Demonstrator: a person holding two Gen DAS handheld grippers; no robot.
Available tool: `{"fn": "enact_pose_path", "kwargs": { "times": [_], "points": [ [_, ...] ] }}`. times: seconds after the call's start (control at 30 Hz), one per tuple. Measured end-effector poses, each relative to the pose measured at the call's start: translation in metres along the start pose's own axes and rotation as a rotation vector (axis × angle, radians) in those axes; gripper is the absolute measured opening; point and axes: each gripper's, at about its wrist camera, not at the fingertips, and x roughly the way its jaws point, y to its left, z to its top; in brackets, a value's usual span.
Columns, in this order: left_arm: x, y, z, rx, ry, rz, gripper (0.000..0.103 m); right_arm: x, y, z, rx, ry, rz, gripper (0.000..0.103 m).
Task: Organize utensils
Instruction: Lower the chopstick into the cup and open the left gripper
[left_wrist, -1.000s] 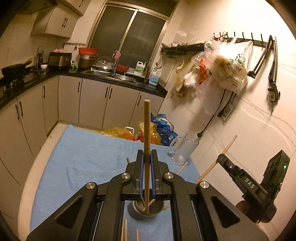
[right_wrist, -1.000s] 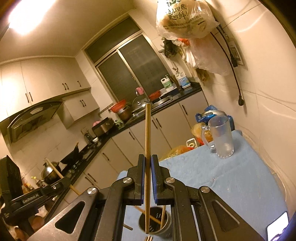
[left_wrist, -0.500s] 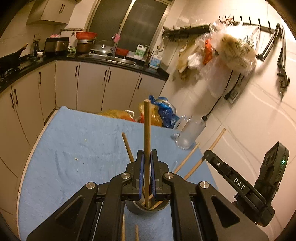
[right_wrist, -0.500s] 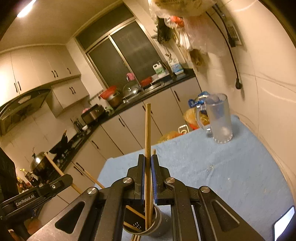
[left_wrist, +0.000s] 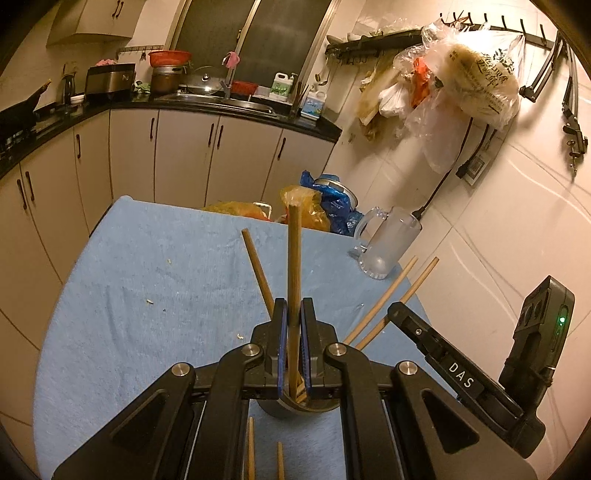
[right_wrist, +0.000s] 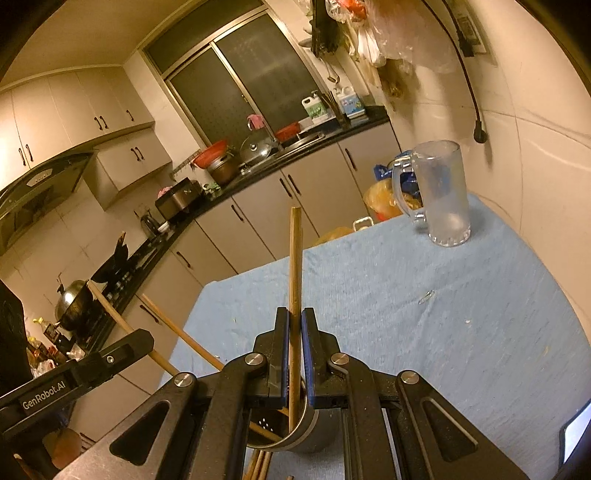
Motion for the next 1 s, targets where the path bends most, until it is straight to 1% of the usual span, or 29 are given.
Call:
{"fn": "enact_pose_path", "kwargs": {
  "times": [0.3, 0.4, 0.6, 0.63, 0.67, 0.7, 0.73, 0.77, 0.9, 0.97, 1.0],
  "points": [
    [0.01, 0.0, -0.001, 0.001, 0.017, 0.017, 0.007, 0.006, 0.0, -0.002, 0.001, 0.021, -0.005, 0.007],
    [0.011, -0.001, -0.001, 0.002, 0.018, 0.019, 0.006, 0.009, 0.0, -0.001, 0.004, 0.037, 0.004, 0.008],
    [0.01, -0.002, 0.001, 0.001, 0.014, 0.02, 0.007, 0.009, -0.003, 0.001, 0.01, 0.039, 0.02, 0.009],
    [0.009, -0.001, 0.001, -0.001, 0.012, 0.019, 0.01, 0.009, -0.003, 0.002, 0.009, 0.037, 0.02, 0.009],
    [0.007, -0.001, 0.001, -0.001, 0.008, 0.018, 0.016, 0.007, -0.003, 0.002, 0.009, 0.038, 0.023, 0.011],
    [0.004, -0.001, 0.0, 0.0, -0.002, 0.023, 0.019, 0.005, -0.004, 0.003, 0.011, 0.038, 0.03, 0.017],
    [0.001, -0.001, -0.001, 0.003, -0.01, 0.027, 0.023, 0.003, -0.003, 0.003, 0.011, 0.032, 0.031, 0.021],
    [-0.002, -0.001, -0.001, 0.006, -0.017, 0.03, 0.023, -0.001, -0.003, 0.003, 0.008, 0.023, 0.025, 0.026],
    [-0.02, -0.003, -0.004, 0.028, -0.053, 0.042, 0.024, -0.014, -0.002, 0.001, -0.01, 0.012, 0.002, 0.026],
    [-0.029, -0.004, -0.01, 0.039, -0.069, 0.049, 0.031, -0.025, -0.003, -0.003, -0.014, 0.009, -0.011, 0.027],
    [-0.033, -0.004, -0.012, 0.044, -0.079, 0.058, 0.032, -0.03, -0.004, -0.005, -0.018, 0.013, -0.027, 0.028]
  ]
}}
